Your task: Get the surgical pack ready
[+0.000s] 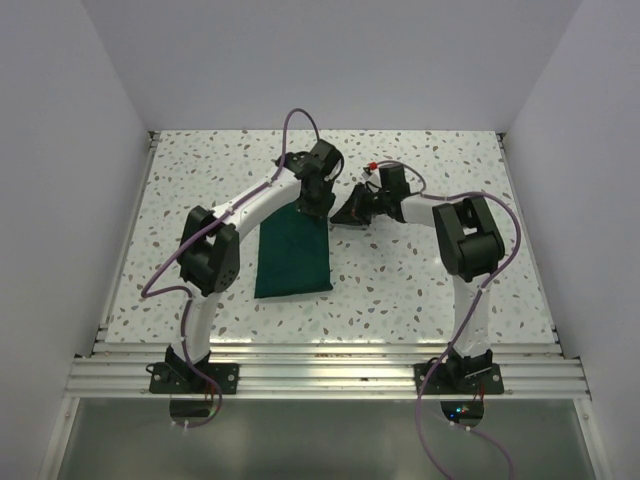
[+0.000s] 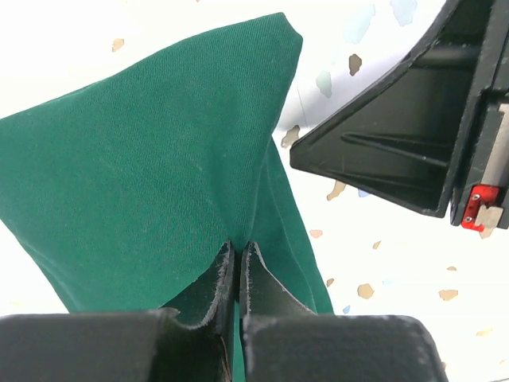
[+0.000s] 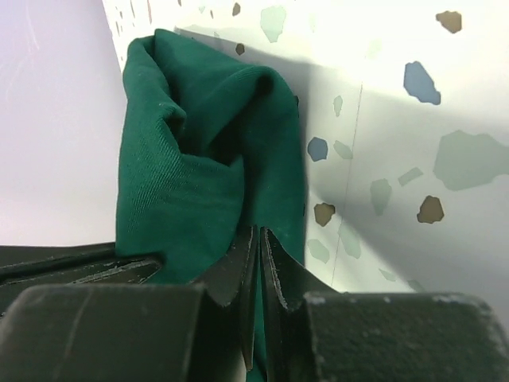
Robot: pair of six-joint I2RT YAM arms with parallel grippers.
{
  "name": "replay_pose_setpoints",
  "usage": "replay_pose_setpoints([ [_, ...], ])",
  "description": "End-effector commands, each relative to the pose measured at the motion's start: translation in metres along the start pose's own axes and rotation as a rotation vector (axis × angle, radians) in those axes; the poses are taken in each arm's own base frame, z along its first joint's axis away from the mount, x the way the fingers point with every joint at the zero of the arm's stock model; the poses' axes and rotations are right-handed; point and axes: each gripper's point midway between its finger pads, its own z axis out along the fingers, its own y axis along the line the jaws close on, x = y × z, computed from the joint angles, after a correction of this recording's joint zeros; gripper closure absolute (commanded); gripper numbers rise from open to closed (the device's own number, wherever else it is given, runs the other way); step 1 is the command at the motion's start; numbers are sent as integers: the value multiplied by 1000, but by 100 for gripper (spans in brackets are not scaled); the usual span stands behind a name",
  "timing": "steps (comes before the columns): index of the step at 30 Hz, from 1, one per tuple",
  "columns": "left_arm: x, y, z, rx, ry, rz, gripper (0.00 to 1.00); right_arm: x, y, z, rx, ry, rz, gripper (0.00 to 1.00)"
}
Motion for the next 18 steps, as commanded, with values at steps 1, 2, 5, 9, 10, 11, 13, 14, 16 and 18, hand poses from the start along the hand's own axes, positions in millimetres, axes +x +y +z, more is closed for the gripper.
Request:
replay_pose_setpoints([
  [1, -24, -9, -22, 57, -78, 6, 100, 2, 29, -13, -55, 0, -87, 91],
  [2, -24, -10, -23, 61, -80, 8, 100, 2, 30, -13, -57, -2, -77, 92],
  [5, -25, -13, -25, 74, -86, 6, 100, 7, 36, -5, -81, 4, -73, 92],
  [9, -25, -15, -26, 88, -83, 5, 100, 15, 45, 18, -118, 15, -62, 92],
  [10, -24, -16, -26, 90, -82, 6, 100, 17, 50, 22, -134, 21, -24, 92],
  [11, -24, -19, -26, 94, -83, 10, 100, 19, 57, 26, -160, 27, -17, 92],
  [13, -24, -22, -28, 107, -83, 15, 100, 18, 72, 34, -222, 12, -4, 92],
  [14, -23, -25, -27, 114, -82, 21, 100, 15, 77, 35, -244, -4, -11, 92],
  [16, -21, -34, -29, 134, -82, 35, 100, 16, 75, 42, -242, -1, 24, 92],
  [18, -20, -40, -27, 143, -81, 44, 100, 16, 72, 49, -241, -12, 31, 92],
])
